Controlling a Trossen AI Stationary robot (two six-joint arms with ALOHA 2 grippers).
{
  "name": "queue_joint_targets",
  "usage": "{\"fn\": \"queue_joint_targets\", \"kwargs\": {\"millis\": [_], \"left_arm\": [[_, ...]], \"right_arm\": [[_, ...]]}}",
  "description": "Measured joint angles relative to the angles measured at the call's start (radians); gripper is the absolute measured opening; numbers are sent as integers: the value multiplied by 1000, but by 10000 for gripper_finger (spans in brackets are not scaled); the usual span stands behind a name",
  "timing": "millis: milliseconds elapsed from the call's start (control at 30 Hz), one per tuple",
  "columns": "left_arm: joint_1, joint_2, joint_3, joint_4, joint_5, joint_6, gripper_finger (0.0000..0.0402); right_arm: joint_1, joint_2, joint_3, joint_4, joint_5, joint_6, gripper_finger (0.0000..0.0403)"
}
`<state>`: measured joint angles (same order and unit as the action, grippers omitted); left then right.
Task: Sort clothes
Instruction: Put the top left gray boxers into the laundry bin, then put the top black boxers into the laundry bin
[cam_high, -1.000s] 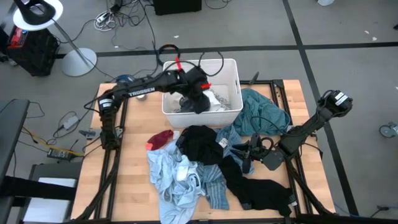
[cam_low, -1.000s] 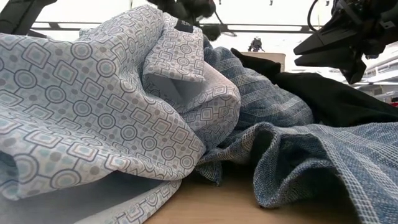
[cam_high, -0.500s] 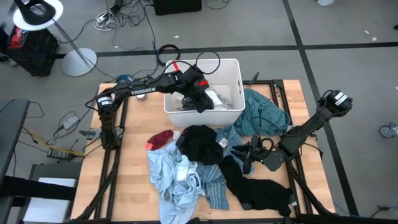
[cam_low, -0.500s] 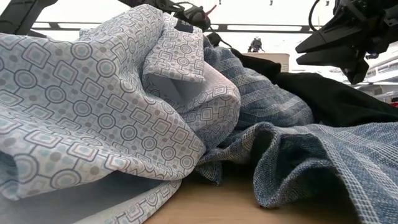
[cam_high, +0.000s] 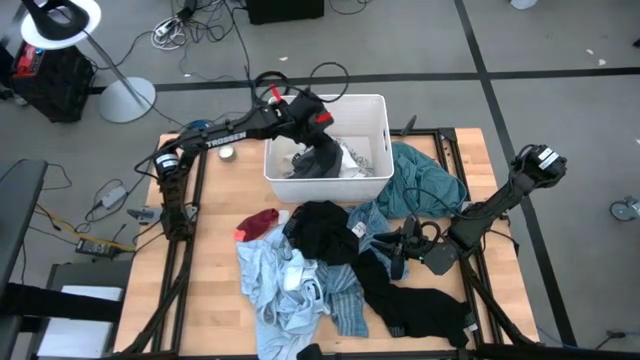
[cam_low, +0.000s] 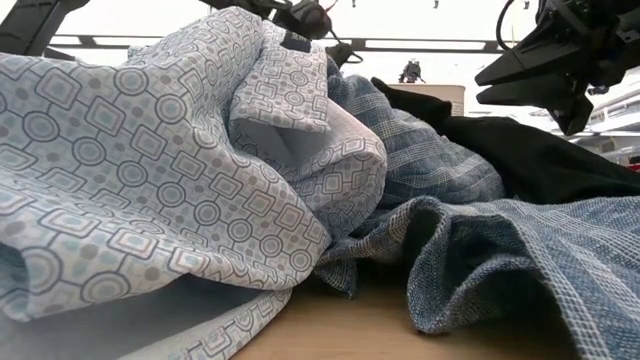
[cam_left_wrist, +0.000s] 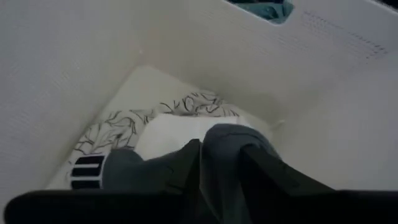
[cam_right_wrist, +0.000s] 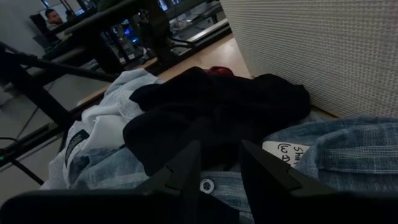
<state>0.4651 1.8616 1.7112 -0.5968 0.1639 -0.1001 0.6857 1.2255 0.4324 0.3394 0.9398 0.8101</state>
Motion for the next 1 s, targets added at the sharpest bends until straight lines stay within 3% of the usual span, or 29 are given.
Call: {"fn": "queue_joint_targets", "kwargs": {"millis": [333,700,1000], "left_arm": [[-3,-131,3,-205,-22,38,111],[-118,-360,2,-297,-73,68,111],[-260,-544,-194,-302,-137,42,111]], "right_arm": [[0,0,0,2,2,1,112],[0,0,0,2,2,7,112],[0,0,0,8,2,9,112]]}}
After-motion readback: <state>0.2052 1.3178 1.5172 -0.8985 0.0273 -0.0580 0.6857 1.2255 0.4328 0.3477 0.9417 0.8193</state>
